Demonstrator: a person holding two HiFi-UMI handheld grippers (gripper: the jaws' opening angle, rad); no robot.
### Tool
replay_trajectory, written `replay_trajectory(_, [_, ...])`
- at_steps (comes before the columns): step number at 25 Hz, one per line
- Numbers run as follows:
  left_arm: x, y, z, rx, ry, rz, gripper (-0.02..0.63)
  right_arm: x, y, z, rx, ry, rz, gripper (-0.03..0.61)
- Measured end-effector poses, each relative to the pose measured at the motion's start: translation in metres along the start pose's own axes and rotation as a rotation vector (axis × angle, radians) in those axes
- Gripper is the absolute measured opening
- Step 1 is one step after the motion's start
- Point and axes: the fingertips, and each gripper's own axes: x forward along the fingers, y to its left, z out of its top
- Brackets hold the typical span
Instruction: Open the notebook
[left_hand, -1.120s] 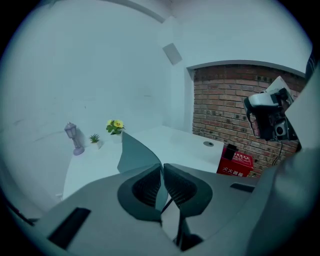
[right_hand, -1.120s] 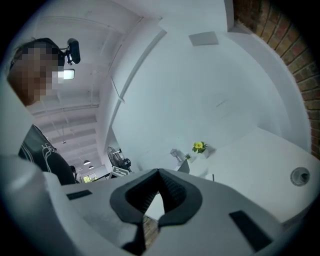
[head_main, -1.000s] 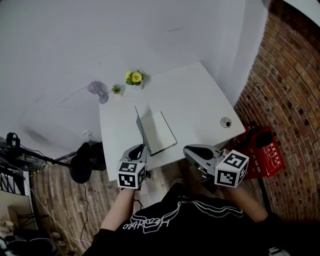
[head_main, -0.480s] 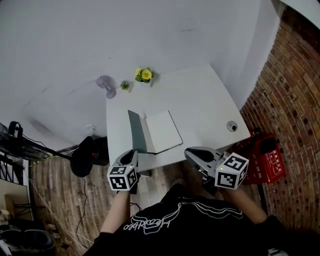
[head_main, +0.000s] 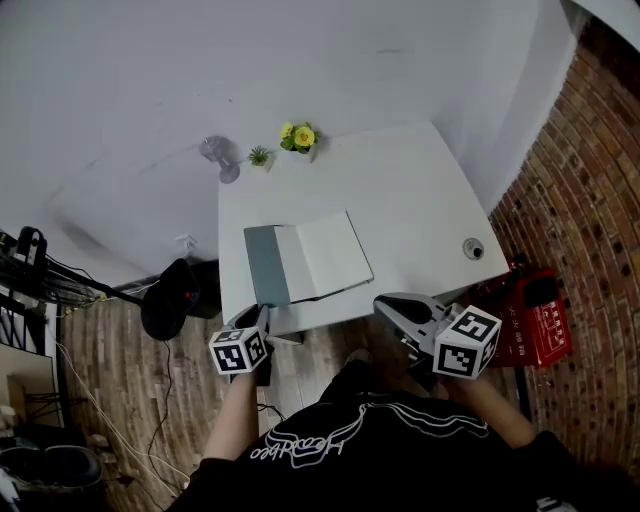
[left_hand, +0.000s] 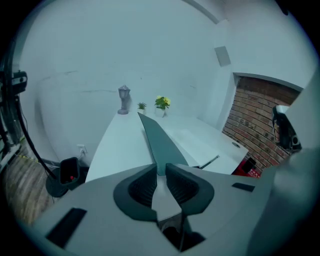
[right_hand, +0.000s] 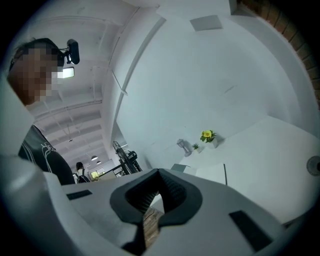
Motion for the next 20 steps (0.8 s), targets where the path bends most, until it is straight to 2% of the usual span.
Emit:
replay_trajectory(7, [0.013, 0.014, -0.019, -0.039, 0.018, 0.023, 0.075, -0.007, 0.004, -0.009, -0.007, 0.029, -0.010, 0.002])
replay_trajectory(11, [0.006, 0.020, -0.029, -0.029, 0.022, 0.066, 0.100, -0.014, 0.014, -0.016, -0.020, 0.046, -0.001, 0.002])
replay_trajectory(13, [-0.002, 0.021, -0.034, -0.044, 0.015, 0.073, 0.136, -0.018, 0.024, -0.018, -0.042, 0.055, 0.019, 0.002])
replay_trajectory(16, [-0.017, 0.012, -0.038, -0.080, -0.010, 0.045, 0.238, -0.025, 0.039, -0.022, -0.100, 0.071, 0.047, 0.002])
replay_trajectory(20, [-0.040, -0.025, -0.039, -0.055, -0.034, -0.041, 0.279, -0.039, 0.048, -0.028, -0.130, 0.059, 0.042, 0.002])
